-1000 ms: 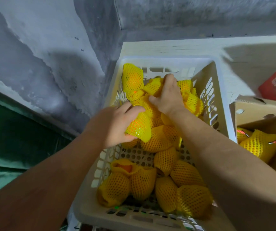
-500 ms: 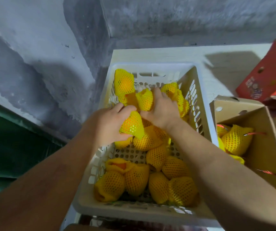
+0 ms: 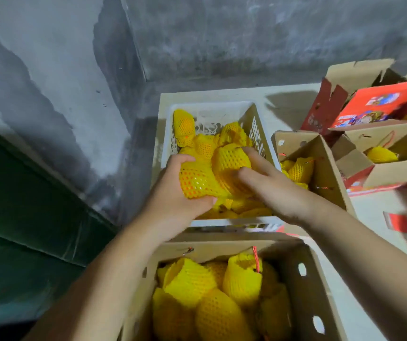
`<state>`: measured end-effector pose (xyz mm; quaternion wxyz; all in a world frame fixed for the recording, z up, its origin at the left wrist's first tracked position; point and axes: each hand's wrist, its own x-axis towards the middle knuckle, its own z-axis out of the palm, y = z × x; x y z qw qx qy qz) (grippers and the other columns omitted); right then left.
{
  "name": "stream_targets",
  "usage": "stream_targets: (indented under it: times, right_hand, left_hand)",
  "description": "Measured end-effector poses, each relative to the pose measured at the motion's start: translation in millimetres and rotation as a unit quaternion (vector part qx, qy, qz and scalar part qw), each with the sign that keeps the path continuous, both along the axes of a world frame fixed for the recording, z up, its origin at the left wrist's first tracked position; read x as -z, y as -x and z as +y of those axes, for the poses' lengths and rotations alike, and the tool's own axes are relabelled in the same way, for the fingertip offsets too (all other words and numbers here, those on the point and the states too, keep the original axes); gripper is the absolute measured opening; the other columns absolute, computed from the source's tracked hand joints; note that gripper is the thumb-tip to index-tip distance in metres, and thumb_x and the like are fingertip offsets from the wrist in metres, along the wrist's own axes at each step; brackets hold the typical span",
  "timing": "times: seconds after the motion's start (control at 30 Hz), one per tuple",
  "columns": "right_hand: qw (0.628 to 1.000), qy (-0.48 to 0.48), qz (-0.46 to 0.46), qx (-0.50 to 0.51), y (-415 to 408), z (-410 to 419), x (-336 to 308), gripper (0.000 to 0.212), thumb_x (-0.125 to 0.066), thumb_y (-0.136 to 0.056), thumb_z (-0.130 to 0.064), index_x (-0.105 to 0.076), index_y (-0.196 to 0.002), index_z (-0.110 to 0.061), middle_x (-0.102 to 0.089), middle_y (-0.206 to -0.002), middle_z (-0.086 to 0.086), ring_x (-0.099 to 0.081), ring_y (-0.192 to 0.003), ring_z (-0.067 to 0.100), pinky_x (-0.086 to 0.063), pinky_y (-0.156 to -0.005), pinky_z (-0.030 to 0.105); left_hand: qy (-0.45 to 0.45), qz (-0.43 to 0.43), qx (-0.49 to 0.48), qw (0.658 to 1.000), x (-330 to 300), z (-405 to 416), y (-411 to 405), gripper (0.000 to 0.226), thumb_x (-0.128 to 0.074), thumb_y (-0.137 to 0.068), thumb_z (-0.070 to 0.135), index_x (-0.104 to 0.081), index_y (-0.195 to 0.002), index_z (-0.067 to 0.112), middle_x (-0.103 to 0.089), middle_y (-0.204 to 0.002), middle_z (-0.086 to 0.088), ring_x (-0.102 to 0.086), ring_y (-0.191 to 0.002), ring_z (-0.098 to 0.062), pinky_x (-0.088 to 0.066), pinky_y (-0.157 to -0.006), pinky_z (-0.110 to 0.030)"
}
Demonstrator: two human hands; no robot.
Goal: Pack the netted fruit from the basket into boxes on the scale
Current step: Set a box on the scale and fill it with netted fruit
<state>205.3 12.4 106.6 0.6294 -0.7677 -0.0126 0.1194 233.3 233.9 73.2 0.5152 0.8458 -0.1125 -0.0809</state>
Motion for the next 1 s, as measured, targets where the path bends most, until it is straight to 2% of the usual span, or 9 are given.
stream_targets:
  times: [0.1, 0.2, 0.37, 0.5, 0.6, 0.67, 0.73, 0.87, 1.0]
  right_hand:
    - [0.997, -0.012, -0.056, 0.046, 63.5, 37.3, -16.0, 0.05, -0.065, -0.092, -0.03, -0.05, -0.139, -0.031, -0.074, -0.113, 0.001, -0.072, -0.104, 0.024, -0.059, -0.09, 0.041]
    - [0.987, 0.029, -0.135, 0.078, 121.0, 79.2, -17.3, 0.053, -0.074, -0.091, -0.021, -0.051, -0.139, -0.023, -0.069, -0.105, -0.003, -0.068, -0.084, 0.011, -0.057, -0.073, 0.027]
    - [0.951, 0.198, -0.203, 0.123, 182.1, 110.9, 9.3, 0.068, -0.078, -0.086, -0.039, -0.046, -0.146, -0.028, -0.058, -0.13, 0.002, -0.06, -0.118, 0.018, -0.052, -0.098, 0.044]
    - [0.885, 0.46, -0.066, 0.037, 188.0, 119.3, 38.9, 0.082, -0.066, -0.091, -0.051, -0.025, -0.161, -0.036, -0.037, -0.157, 0.014, -0.038, -0.144, 0.041, -0.04, -0.114, 0.052]
    - [0.873, 0.486, -0.002, -0.045, 177.4, 123.1, 49.1, 0.091, -0.047, -0.095, -0.07, 0.005, -0.164, -0.04, 0.007, -0.174, 0.007, -0.006, -0.16, 0.036, -0.016, -0.127, 0.054]
    - [0.85, 0.522, -0.015, -0.07, 169.6, 132.4, 47.5, 0.088, -0.038, -0.095, -0.076, 0.004, -0.164, -0.04, 0.017, -0.173, 0.005, 0.007, -0.16, 0.034, -0.005, -0.128, 0.054]
    - [0.834, 0.539, -0.045, -0.105, 168.2, 149.0, 39.1, 0.078, -0.035, -0.099, -0.072, -0.011, -0.165, -0.037, 0.006, -0.174, 0.006, 0.006, -0.16, 0.034, -0.003, -0.127, 0.053]
    - [0.884, 0.444, -0.094, -0.111, 189.5, 177.7, 17.8, 0.072, -0.054, -0.097, -0.059, -0.043, -0.155, -0.018, -0.054, -0.152, 0.014, -0.049, -0.139, 0.034, -0.041, -0.111, 0.042]
    - [0.894, 0.419, -0.155, -0.024, 222.7, 179.7, 14.0, 0.054, -0.059, -0.102, -0.037, -0.05, -0.152, -0.018, -0.055, -0.153, 0.003, -0.049, -0.142, 0.024, -0.029, -0.121, 0.049]
  left_hand:
    - [0.066, -0.006, -0.048, 0.997, -21.3, 25.2, 69.2, 0.076, -0.09, -0.067, 0.036, -0.046, -0.126, 0.052, -0.068, -0.107, 0.018, -0.067, -0.091, 0.004, -0.054, -0.069, -0.014]
    - [0.055, -0.008, -0.057, 0.997, -26.1, 51.0, 132.2, 0.077, -0.087, -0.069, 0.038, -0.041, -0.129, 0.056, -0.065, -0.107, 0.022, -0.067, -0.09, 0.004, -0.056, -0.069, -0.029]
    - [0.057, 0.003, -0.071, 0.996, -16.7, 97.1, 185.1, 0.072, -0.092, -0.074, 0.034, -0.043, -0.117, 0.065, -0.062, -0.104, 0.035, -0.064, -0.091, 0.01, -0.056, -0.072, -0.026]
    - [0.099, -0.007, -0.126, 0.987, -15.9, 125.3, 202.5, 0.073, -0.094, -0.075, 0.032, -0.047, -0.126, 0.054, -0.066, -0.109, 0.023, -0.067, -0.093, 0.008, -0.061, -0.078, -0.028]
    - [0.109, -0.007, -0.146, 0.983, -14.2, 141.0, 217.3, 0.077, -0.092, -0.072, 0.038, -0.047, -0.135, 0.041, -0.066, -0.119, 0.013, -0.069, -0.102, -0.004, -0.063, -0.088, -0.046]
    - [0.124, -0.002, -0.154, 0.98, -13.7, 148.8, 227.2, 0.079, -0.091, -0.072, 0.038, -0.047, -0.138, 0.038, -0.064, -0.121, 0.013, -0.068, -0.103, -0.006, -0.063, -0.088, -0.046]
    - [0.134, 0.003, -0.153, 0.979, -12.9, 152.5, 236.7, 0.078, -0.092, -0.075, 0.033, -0.047, -0.139, 0.036, -0.064, -0.12, 0.015, -0.068, -0.1, 0.0, -0.063, -0.087, -0.042]
    - [0.141, 0.013, -0.143, 0.979, -13.5, 155.9, 254.2, 0.076, -0.091, -0.08, 0.026, -0.047, -0.142, 0.031, -0.064, -0.116, 0.018, -0.066, -0.092, 0.011, -0.059, -0.083, -0.028]
    - [0.17, 0.034, -0.139, 0.975, -16.3, 155.1, 270.0, 0.07, -0.088, -0.083, 0.023, -0.048, -0.14, 0.029, -0.066, -0.11, 0.02, -0.067, -0.087, 0.012, -0.058, -0.071, -0.017]
